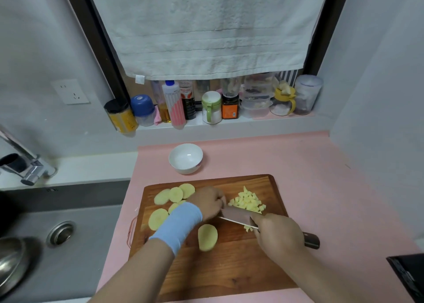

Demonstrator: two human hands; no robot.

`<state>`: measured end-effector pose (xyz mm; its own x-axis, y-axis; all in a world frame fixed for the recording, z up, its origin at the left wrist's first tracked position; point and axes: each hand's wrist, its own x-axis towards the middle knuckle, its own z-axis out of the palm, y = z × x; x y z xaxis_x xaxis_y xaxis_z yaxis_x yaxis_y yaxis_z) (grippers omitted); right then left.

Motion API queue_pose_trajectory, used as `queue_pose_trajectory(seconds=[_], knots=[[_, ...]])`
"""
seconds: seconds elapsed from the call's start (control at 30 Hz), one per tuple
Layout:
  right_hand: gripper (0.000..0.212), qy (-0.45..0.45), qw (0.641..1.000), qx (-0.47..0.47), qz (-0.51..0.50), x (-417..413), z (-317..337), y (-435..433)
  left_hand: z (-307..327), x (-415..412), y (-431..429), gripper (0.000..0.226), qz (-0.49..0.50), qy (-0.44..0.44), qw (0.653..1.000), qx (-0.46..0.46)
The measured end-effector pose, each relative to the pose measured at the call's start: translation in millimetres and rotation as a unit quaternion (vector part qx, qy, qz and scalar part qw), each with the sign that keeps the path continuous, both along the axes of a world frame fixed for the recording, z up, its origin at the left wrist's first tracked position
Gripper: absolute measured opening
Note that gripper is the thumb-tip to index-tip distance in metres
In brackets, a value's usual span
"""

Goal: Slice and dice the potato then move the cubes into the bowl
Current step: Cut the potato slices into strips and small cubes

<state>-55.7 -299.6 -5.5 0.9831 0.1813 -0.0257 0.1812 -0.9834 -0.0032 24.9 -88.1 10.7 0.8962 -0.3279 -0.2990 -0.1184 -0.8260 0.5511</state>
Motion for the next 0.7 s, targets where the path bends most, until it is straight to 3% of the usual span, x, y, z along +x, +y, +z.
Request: queue_pose_trajectory(seconds=[0.07,0.1,0.2,0.3,0.4,0.47,0.57,0.63,0.7], knots=[[0.011,0.011,1.0,-0.004,0.024,-5.7,1.7,1.5,-1.1,5.8,-20.7,0.034,-0.02,0.069,0.997,0.017],[0.014,0.011,1.0,-0.001,0.03,-6.7,4.4,1.4,-3.4,6.2,-28.2,0.038,-0.023,0.083,0.996,0.023],[0.016,0.013,1.0,0.001,0.026,-8.7,6.1,-1.8,-11.6,5.6,-33.1,0.042,-0.013,0.068,0.997,0.02],[0.016,0.022,1.0,0.01,-0.002,-11.6,5.1,-6.3,-18.3,3.5,-13.0,0.042,0.045,-0.074,0.995,-0.046],[0.028,0.033,0.999,0.034,0.002,-11.5,2.5,-9.9,-27.5,-7.6,15.6,0.031,0.131,-0.283,0.944,-0.111],[0.027,0.034,0.998,0.048,-0.012,-10.8,2.2,-9.4,-35.0,-22.9,30.5,0.022,0.208,-0.336,0.908,-0.142],[0.027,0.061,0.991,0.107,-0.05,-13.9,3.2,-0.1,-57.0,-48.1,46.8,0.016,0.239,-0.269,0.917,-0.174],[0.028,0.09,0.98,0.157,-0.083,-14.5,3.9,7.5,-77.3,-62.8,56.8,0.016,0.17,-0.193,0.957,-0.133],[0.028,0.129,0.969,0.189,-0.096,-14.8,3.8,14.8,-95.4,-74.3,64.4,0.044,0.042,-0.157,0.986,-0.033]])
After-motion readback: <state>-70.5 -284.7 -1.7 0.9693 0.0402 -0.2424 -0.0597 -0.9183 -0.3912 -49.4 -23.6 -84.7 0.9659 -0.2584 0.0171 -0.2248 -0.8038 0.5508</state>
